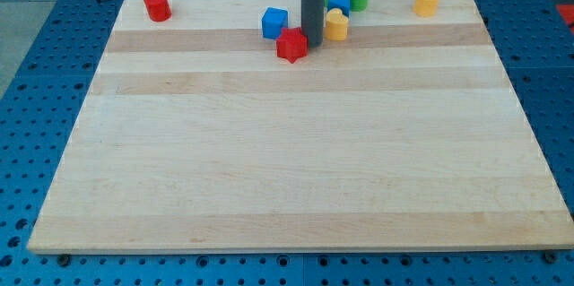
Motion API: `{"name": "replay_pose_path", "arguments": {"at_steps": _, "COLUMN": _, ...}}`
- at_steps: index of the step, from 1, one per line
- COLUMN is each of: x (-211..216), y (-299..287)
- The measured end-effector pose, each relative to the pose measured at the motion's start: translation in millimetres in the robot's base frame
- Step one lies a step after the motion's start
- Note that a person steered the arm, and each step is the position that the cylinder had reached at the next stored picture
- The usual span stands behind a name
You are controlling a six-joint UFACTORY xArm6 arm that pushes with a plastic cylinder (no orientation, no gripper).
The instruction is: Slide the red star a bit down and towards the left
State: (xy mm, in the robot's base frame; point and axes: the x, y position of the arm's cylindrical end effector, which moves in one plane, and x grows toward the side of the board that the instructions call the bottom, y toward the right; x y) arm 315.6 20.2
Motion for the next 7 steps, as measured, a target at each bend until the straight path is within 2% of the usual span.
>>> {"name": "replay_pose_path", "arguments": {"at_steps": 2, "x": 13.1, "y": 0.9}}
{"name": "replay_pose_path", "arguments": {"at_steps": 5, "x": -1.3, "y": -164.9}}
{"name": "replay_pose_path", "arguments": {"at_steps": 6, "x": 2.3, "y": -196.1}}
{"name": "replay_pose_path", "arguments": {"at_steps": 7, "x": 25.4, "y": -196.1}}
